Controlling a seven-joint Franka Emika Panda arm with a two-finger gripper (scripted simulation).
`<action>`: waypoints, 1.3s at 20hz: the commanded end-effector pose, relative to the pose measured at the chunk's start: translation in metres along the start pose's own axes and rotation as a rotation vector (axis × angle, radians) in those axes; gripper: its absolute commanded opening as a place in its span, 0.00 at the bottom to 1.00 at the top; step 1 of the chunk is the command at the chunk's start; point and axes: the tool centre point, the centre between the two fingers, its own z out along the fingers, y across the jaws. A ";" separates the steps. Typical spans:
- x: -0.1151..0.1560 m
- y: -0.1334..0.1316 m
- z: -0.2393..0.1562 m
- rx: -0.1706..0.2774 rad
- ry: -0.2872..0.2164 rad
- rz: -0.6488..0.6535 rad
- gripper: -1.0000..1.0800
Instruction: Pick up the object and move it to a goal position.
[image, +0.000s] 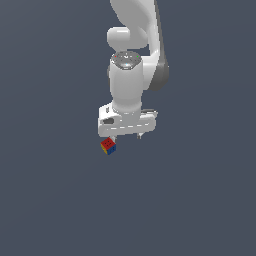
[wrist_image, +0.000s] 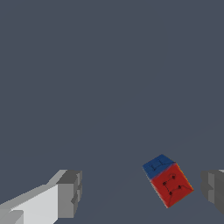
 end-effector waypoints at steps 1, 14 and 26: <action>-0.005 0.008 0.008 -0.001 -0.007 -0.040 0.96; -0.041 0.052 0.059 0.008 -0.048 -0.302 0.96; -0.071 0.079 0.093 0.028 -0.072 -0.490 0.96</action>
